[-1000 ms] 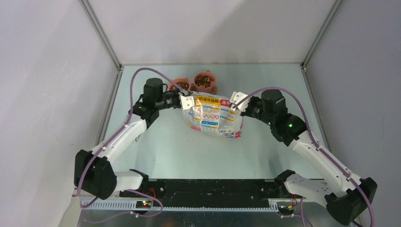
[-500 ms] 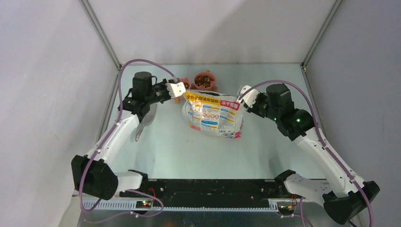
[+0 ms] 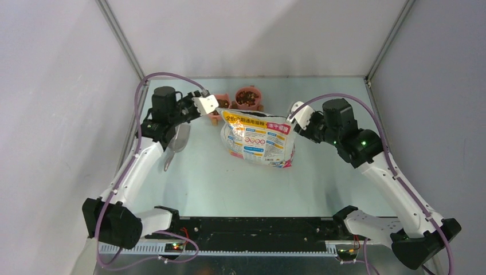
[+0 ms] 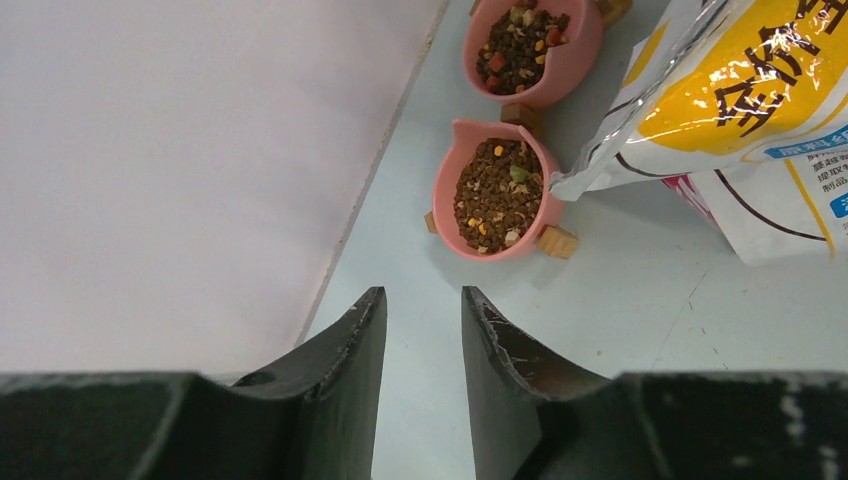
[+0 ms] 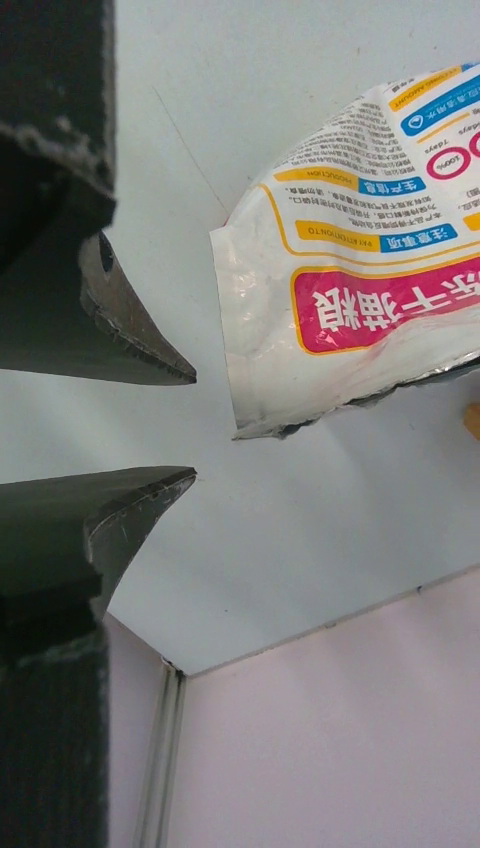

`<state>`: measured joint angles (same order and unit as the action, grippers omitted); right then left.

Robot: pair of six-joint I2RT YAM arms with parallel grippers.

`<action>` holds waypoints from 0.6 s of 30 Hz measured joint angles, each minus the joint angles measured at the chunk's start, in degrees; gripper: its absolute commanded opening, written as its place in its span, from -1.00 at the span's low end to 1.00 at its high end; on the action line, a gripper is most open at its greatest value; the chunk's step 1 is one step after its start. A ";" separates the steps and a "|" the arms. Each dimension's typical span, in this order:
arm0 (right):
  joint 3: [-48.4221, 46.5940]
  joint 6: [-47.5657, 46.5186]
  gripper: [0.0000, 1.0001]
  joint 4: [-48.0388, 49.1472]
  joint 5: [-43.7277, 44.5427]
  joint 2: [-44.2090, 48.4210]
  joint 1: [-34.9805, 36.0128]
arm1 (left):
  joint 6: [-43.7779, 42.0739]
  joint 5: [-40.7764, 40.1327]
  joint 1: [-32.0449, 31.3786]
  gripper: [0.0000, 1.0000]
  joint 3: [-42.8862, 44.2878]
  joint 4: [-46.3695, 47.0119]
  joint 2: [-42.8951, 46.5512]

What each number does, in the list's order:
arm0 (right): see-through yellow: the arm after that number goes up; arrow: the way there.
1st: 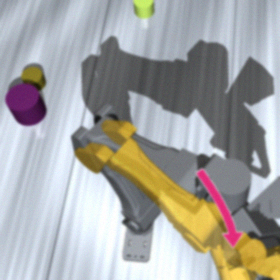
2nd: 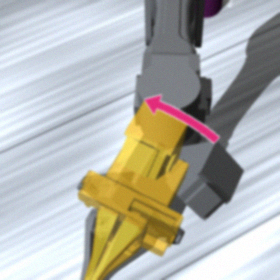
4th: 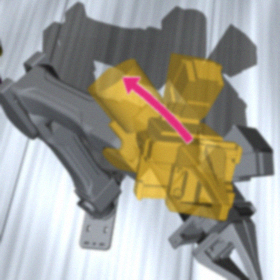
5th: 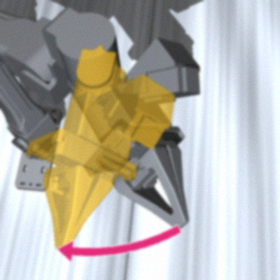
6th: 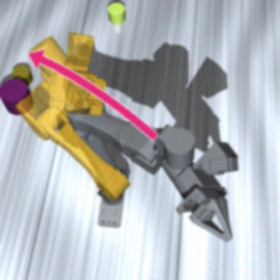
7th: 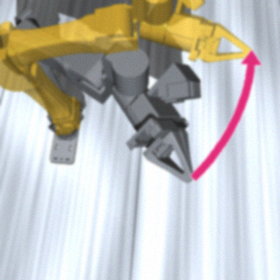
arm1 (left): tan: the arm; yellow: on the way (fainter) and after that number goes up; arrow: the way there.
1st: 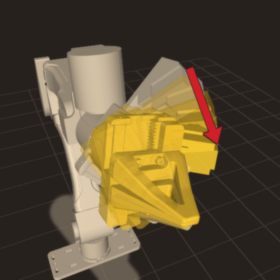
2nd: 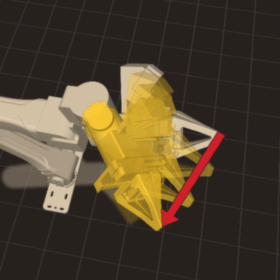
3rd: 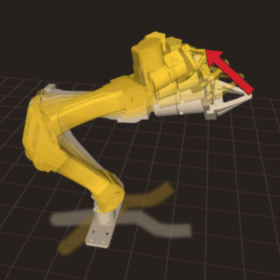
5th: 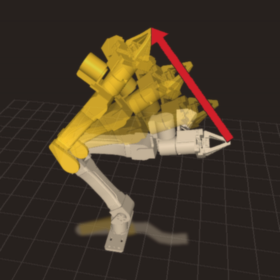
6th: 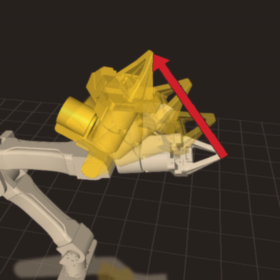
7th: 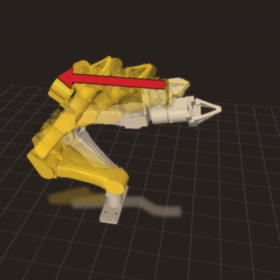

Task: Serve the pet food
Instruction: Close the pet food bag at the center of the board.

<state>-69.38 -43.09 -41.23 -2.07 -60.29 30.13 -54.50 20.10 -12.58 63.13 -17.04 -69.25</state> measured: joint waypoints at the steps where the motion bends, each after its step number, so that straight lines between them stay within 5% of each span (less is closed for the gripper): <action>1: -0.37 0.17 -0.08 -0.33 -0.28 0.07 -0.13 | 0.15 0.02 0.22 -0.15 0.00 0.04 0.28; 6: -4.94 2.14 0.57 -3.87 -3.39 0.04 -0.98 | 1.60 1.31 1.25 0.05 0.00 0.07 1.79; 18: -13.90 7.28 0.62 -1.64 -14.64 -9.99 3.89 | 11.54 18.67 1.46 0.34 2.97 0.13 1.86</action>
<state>-83.29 -35.81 -42.87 -16.71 -70.28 34.02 -42.96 38.76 -11.11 66.11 -16.91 -67.40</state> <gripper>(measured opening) 0.819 0.660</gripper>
